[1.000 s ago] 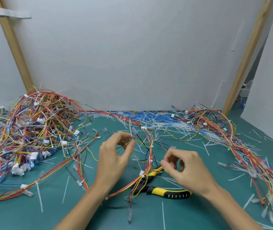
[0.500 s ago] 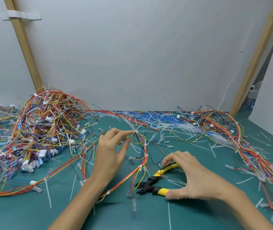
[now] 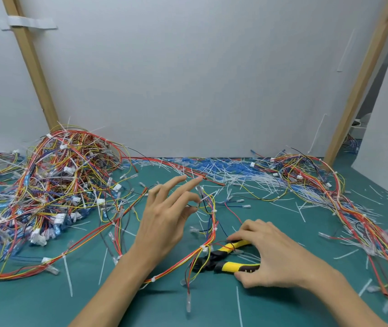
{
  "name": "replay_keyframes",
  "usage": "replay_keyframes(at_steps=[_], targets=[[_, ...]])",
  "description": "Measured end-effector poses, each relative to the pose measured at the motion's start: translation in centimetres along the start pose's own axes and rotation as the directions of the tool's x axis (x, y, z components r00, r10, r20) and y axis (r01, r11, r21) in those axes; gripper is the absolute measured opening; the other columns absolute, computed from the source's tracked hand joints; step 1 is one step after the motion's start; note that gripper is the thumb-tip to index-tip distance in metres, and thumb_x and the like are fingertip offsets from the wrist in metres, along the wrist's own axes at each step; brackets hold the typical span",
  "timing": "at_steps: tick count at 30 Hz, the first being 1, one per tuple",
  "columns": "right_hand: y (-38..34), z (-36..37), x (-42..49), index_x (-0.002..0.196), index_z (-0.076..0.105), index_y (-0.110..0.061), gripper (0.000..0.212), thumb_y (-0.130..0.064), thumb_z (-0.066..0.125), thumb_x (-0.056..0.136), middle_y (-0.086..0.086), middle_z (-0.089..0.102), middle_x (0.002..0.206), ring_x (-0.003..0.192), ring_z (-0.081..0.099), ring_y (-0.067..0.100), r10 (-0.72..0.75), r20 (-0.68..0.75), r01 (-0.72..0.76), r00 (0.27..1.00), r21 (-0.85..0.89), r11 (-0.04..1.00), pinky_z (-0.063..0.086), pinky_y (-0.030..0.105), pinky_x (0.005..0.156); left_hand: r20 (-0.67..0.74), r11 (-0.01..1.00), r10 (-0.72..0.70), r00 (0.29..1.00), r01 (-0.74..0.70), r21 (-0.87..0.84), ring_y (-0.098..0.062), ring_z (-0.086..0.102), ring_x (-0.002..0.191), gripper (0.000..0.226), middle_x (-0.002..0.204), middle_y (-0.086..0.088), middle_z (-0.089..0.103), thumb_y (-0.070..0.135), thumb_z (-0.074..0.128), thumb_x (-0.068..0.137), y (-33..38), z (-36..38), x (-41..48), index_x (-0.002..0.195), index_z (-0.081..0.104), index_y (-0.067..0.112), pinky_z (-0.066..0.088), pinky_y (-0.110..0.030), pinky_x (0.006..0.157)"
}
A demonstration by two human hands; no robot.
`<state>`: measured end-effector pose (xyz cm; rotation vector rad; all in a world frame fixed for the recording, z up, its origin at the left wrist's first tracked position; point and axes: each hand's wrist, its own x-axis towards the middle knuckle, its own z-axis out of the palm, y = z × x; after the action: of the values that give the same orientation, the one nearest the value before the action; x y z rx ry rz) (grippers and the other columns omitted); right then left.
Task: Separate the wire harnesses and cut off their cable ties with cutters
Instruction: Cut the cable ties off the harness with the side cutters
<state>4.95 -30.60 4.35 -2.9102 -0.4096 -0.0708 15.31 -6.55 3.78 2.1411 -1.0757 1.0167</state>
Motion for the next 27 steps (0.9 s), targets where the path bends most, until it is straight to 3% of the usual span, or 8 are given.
replay_keyframes(at_steps=[3,5,7,10,14,17,21,27], targets=[[-0.6,0.3,0.0,0.112,0.060,-0.040,0.053,-0.069,0.056,0.067,-0.023,0.049,0.101,0.095,0.047,0.002,-0.016,-0.110,0.011,0.994,-0.038,0.999,0.040,0.019,0.090,-0.002,0.991,-0.084,0.996,0.084,-0.108,-0.010,0.046,0.136,0.013,0.137,0.020,0.057,0.011,0.057,0.094,0.1,0.3,0.0,0.100,0.059,0.022,0.030,-0.033,0.102],[-0.6,0.1,0.0,0.101,0.060,-0.037,0.044,-0.067,0.055,0.068,-0.021,0.052,0.095,0.087,0.050,0.003,-0.004,-0.168,0.000,0.986,-0.025,1.000,0.043,0.020,0.083,-0.028,0.973,-0.187,0.982,0.181,-0.141,-0.011,0.055,0.121,0.021,0.120,0.017,0.063,0.007,0.056,0.091,-0.1,0.4,0.0,0.102,0.058,0.025,0.035,-0.034,0.096],[-0.2,-0.4,-0.1,0.091,0.058,-0.036,0.039,-0.067,0.054,0.069,-0.020,0.056,0.088,0.082,0.054,0.004,0.033,-0.185,-0.034,0.982,-0.004,0.999,0.047,0.024,0.075,-0.058,0.941,-0.308,0.950,0.295,-0.163,-0.015,0.059,0.103,0.019,0.105,0.011,0.062,0.008,0.054,0.091,-1.0,0.4,-0.3,0.103,0.059,0.023,0.041,-0.041,0.089],[1.2,-1.2,-0.4,0.081,0.057,-0.037,0.033,-0.066,0.060,0.065,-0.021,0.059,0.077,0.074,0.056,0.003,0.100,-0.263,-0.099,0.960,0.016,0.995,0.045,0.023,0.061,-0.086,0.864,-0.473,0.877,0.443,-0.239,-0.023,0.061,0.094,0.011,0.098,0.002,0.066,0.011,0.055,0.097,-3.1,0.2,-0.8,0.102,0.064,0.012,0.047,-0.050,0.084],[3.8,-1.8,-0.5,0.081,0.062,-0.035,0.035,-0.064,0.062,0.062,-0.021,0.062,0.075,0.068,0.058,0.003,0.213,-0.484,-0.190,0.849,0.098,0.977,0.046,0.025,0.060,-0.091,0.811,-0.556,0.826,0.517,-0.273,-0.019,0.061,0.093,0.010,0.094,0.003,0.065,0.009,0.063,0.096,-4.1,-0.2,-1.0,0.099,0.067,0.017,0.047,-0.035,0.086],[5.7,-1.8,-0.8,0.080,0.063,-0.035,0.034,-0.066,0.060,0.065,-0.020,0.063,0.076,0.069,0.060,0.006,0.319,-0.586,-0.263,0.745,0.182,0.947,0.046,0.028,0.059,-0.049,0.828,-0.516,0.855,0.482,-0.287,-0.012,0.058,0.090,0.010,0.093,0.005,0.061,0.008,0.064,0.095,-3.2,-0.1,-0.5,0.095,0.067,0.018,0.042,-0.024,0.083],[7.8,-1.4,-1.2,0.078,0.060,-0.036,0.035,-0.067,0.072,0.067,-0.021,0.059,0.077,0.072,0.057,0.014,0.413,-0.546,-0.419,0.729,0.122,0.900,0.041,0.028,0.059,-0.096,0.796,-0.554,0.827,0.493,-0.350,-0.011,0.060,0.090,0.008,0.095,0.003,0.064,0.008,0.056,0.100,-2.0,0.1,-0.1,0.099,0.060,0.014,0.044,-0.026,0.081],[7.4,-0.3,-0.1,0.099,0.055,-0.038,0.053,-0.075,0.072,0.065,-0.017,0.052,0.099,0.088,0.053,0.009,0.387,-0.385,-0.416,0.838,0.010,0.909,0.047,0.031,0.074,-0.163,0.664,-0.696,0.700,0.539,-0.519,-0.014,0.058,0.088,0.012,0.095,0.009,0.064,0.023,0.046,0.106,-2.1,-0.3,0.2,0.103,0.056,0.017,0.046,-0.037,0.081]])
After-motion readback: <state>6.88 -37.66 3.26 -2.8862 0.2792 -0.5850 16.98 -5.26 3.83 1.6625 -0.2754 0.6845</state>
